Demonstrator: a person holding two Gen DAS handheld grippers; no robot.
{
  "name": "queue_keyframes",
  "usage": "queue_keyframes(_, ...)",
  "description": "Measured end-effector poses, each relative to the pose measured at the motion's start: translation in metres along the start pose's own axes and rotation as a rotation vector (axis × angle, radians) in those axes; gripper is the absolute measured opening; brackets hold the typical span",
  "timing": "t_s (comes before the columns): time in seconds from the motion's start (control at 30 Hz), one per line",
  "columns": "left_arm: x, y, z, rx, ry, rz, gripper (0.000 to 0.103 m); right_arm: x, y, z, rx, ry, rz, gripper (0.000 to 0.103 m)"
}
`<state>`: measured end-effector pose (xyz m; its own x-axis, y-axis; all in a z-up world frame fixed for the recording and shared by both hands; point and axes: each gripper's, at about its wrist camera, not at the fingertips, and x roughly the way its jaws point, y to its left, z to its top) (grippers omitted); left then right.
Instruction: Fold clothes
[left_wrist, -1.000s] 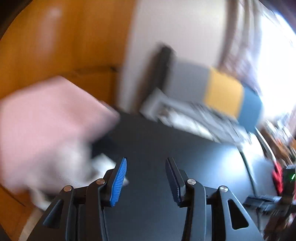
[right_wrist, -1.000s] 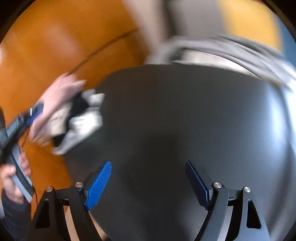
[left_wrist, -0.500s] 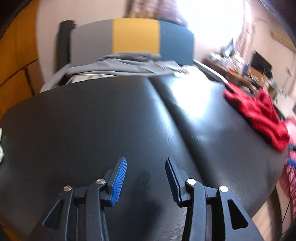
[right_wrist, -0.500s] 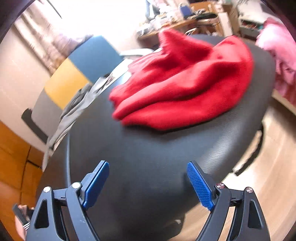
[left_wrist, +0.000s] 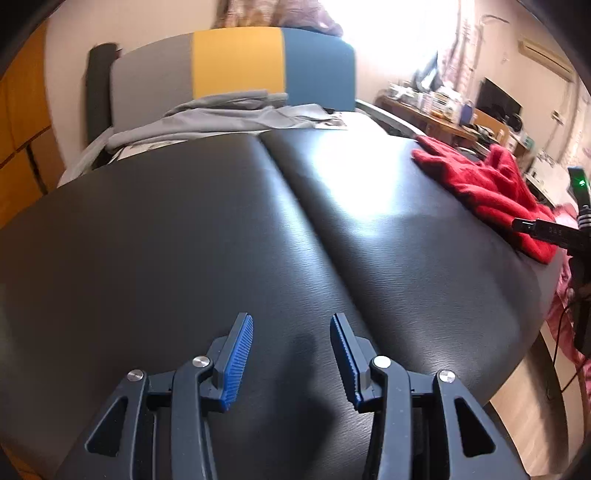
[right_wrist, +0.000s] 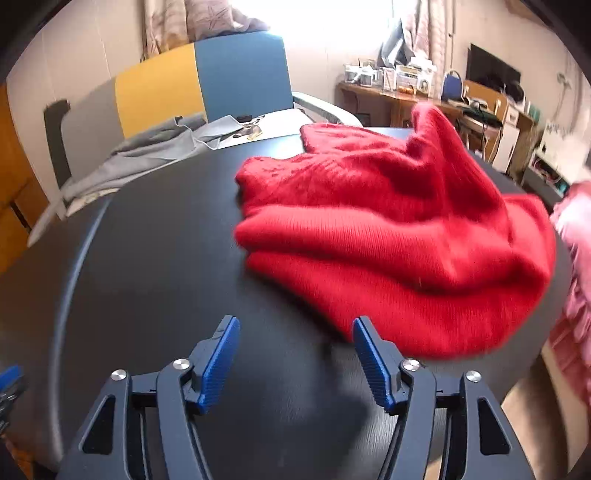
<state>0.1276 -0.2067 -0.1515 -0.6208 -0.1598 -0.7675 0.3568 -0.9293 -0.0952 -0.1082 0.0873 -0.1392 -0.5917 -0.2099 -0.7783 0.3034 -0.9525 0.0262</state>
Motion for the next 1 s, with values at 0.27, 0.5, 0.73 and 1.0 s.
queue_keyframes(0.27,-0.019,0.044,-0.021,-0.103,-0.002,0.039,0.045,0.056,-0.012,0.012,0.007,0.097,-0.101,0.076)
queue_keyframes(0.5,-0.012,0.072,-0.032,-0.180,0.013,0.058,0.044,0.052,-0.015,0.013,-0.014,0.134,-0.074,0.061)
queue_keyframes(0.73,-0.009,0.081,-0.033,-0.196,0.008,0.017,0.044,0.041,-0.019,0.009,0.006,0.143,-0.015,0.068)
queue_keyframes(1.0,-0.008,0.087,-0.022,-0.221,0.005,-0.025,0.044,-0.049,-0.057,-0.025,0.305,0.023,0.286,0.081)
